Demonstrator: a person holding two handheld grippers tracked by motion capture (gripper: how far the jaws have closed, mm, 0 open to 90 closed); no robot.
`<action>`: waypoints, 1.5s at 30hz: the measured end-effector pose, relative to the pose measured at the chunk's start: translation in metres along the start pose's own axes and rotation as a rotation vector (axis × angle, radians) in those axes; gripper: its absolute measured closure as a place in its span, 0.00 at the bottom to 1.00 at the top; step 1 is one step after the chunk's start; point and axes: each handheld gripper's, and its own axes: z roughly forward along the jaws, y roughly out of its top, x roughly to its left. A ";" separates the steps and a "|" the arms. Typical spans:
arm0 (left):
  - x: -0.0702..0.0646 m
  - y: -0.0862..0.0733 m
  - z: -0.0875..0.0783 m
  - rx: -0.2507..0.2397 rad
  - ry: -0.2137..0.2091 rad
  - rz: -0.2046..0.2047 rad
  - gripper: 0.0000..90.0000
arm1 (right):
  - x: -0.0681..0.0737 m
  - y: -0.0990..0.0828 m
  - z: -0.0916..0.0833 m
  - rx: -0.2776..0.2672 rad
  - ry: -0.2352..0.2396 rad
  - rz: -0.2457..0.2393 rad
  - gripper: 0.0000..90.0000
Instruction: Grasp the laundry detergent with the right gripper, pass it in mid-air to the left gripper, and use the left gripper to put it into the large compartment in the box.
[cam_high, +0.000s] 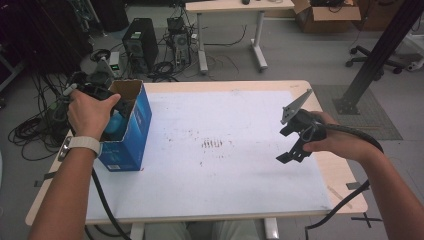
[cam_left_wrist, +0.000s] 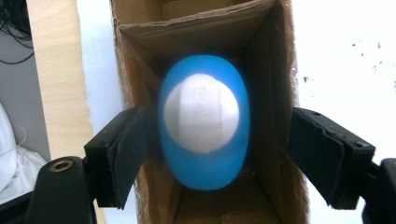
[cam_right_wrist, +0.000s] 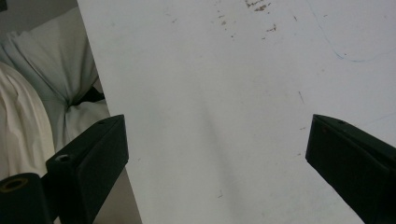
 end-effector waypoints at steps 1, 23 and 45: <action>-0.001 0.000 -0.002 -0.004 -0.002 0.002 0.22 | 0.000 0.000 0.000 0.000 0.000 0.000 0.06; -0.022 -0.003 -0.052 -0.058 -0.021 0.130 0.18 | 0.004 0.001 -0.007 -0.003 -0.007 -0.004 0.06; -0.074 0.003 -0.082 -0.088 -0.113 0.329 0.13 | 0.006 -0.003 -0.013 -0.010 -0.017 0.009 0.06</action>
